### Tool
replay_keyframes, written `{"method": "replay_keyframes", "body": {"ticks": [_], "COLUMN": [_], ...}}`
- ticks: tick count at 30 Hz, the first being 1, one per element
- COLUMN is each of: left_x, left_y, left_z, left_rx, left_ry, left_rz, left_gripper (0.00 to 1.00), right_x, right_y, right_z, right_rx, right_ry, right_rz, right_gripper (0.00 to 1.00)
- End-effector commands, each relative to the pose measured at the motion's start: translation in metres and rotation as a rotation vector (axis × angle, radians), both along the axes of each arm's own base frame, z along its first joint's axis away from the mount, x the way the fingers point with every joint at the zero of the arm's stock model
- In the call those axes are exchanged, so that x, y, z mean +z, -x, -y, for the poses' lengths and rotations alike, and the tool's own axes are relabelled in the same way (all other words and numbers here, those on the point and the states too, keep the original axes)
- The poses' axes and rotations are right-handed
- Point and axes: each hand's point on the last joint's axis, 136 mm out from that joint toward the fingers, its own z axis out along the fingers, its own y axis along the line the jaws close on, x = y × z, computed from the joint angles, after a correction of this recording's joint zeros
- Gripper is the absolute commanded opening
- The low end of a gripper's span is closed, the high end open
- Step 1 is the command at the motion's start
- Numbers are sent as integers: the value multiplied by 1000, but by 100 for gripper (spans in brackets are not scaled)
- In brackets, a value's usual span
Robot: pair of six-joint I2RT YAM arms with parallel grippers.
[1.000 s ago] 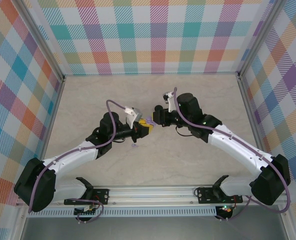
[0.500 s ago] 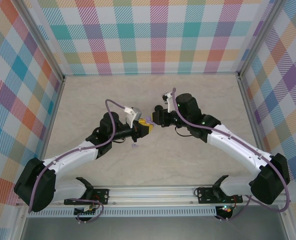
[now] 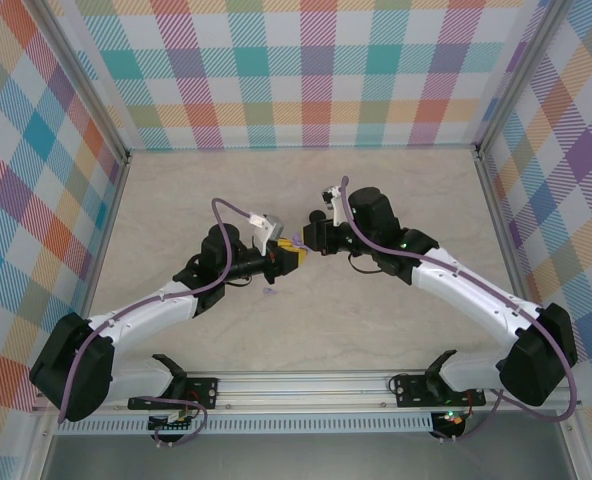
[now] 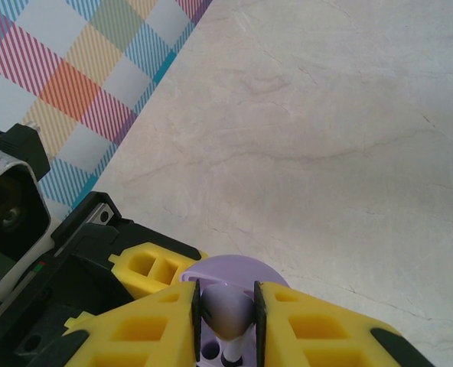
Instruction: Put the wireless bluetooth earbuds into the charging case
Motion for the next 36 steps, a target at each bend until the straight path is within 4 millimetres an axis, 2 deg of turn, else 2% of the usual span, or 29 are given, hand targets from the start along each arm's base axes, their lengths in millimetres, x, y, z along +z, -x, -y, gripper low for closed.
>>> {"method": "replay_keyframes", "body": {"ticks": [1,13,27,36], "left_x": [28,31,25,31], "left_y": [0,-2,-11,-7], "left_z": [9,7,2,0], "left_rx": [-30,-9,55,47], "left_ry": [60,73,60,73], "left_rz": [60,51,32,58], "left_gripper": [0,0,0,0], "right_x": [15,10,10,1], "right_y": [-3,-2,3,4], "right_z": [-8,-10,-13,-12], "right_rx": [19,31,58,58], "right_ry": [-24,-19,-31,-10], "right_rz": [46,34,15,-8], "right_gripper": [25,25,25,26]}}
